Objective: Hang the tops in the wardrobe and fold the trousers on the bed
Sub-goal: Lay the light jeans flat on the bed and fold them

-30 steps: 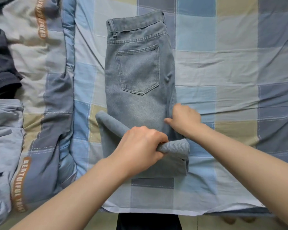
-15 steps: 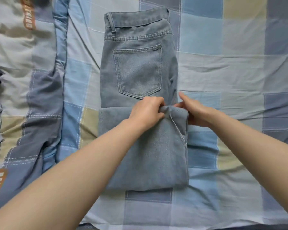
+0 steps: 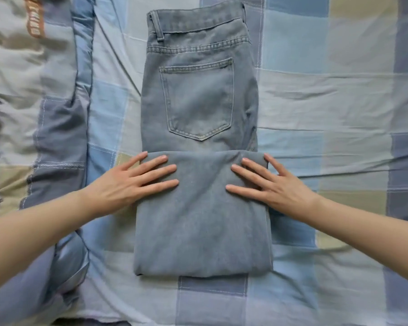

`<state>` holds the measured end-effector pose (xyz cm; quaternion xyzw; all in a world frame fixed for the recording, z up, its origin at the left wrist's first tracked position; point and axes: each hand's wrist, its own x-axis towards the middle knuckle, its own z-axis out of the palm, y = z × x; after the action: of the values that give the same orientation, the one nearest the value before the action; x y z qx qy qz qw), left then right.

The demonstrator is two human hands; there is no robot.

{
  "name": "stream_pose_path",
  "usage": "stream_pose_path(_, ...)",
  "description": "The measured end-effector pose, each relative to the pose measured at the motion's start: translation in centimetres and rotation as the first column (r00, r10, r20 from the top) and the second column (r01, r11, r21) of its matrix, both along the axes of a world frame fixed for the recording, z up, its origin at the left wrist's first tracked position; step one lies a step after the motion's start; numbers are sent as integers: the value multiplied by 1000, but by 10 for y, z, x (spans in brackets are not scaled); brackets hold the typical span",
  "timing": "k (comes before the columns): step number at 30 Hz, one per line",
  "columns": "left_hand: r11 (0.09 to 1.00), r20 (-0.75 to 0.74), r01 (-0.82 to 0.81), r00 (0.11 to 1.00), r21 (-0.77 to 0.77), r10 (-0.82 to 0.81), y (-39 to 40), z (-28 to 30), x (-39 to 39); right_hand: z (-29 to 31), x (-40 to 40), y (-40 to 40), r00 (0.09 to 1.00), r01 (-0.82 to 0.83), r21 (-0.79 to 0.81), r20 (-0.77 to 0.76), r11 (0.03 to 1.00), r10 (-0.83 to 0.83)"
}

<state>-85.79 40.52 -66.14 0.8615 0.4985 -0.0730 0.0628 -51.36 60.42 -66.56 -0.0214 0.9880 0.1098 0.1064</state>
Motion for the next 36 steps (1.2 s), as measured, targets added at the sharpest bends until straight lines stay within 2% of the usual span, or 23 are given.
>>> stream_pose_path(2,1000,-35,16,999,14,-16,0,-11,1,-11,-14,1,999,10,-42,-44,999,-11)
stream_pose_path(9,996,-48,40,998,82,-36,3,-36,-3,-26,-14,18,998,-37,-126,-60,991,29)
stream_pose_path(15,939,-71,332,943,93,-327,0,-33,-9,-21,-15,16,998,-54,-136,-37,989,49)
stream_pose_path(19,958,-101,264,962,113,-253,10,-30,2,-18,-20,16,1000,-12,-171,26,985,17)
stream_pose_path(22,973,-111,221,971,74,-212,11,-28,8,-13,-25,13,987,59,-204,159,977,-26)
stream_pose_path(25,991,-75,133,988,-28,-135,0,-18,16,-4,-21,12,965,130,-255,256,958,-62)
stream_pose_path(29,967,-37,51,997,-250,-62,-5,9,30,18,-16,-2,937,222,-425,343,877,-71)
stream_pose_path(30,942,-8,19,1000,-334,-23,-9,17,33,27,-13,-5,917,268,-481,392,835,-68)
stream_pose_path(31,904,55,-2,998,-429,28,-12,24,38,37,-10,-10,888,355,-561,453,748,-81)
stream_pose_path(32,843,153,-16,981,-537,116,-16,34,38,48,-7,-13,861,451,-661,499,599,-98)
stream_pose_path(33,767,278,-22,925,-642,259,-20,44,37,58,-4,-16,829,542,-745,549,388,-105)
stream_pose_path(34,669,353,-81,799,-739,487,-18,53,45,66,-12,-24,786,618,-764,595,187,-166)
stream_pose_path(35,558,338,-231,595,-797,729,-17,57,49,70,-16,-33,724,654,-755,607,47,-327)
stream_pose_path(36,396,274,-547,294,-738,916,-13,61,53,67,-22,-38,544,723,-690,558,13,-627)
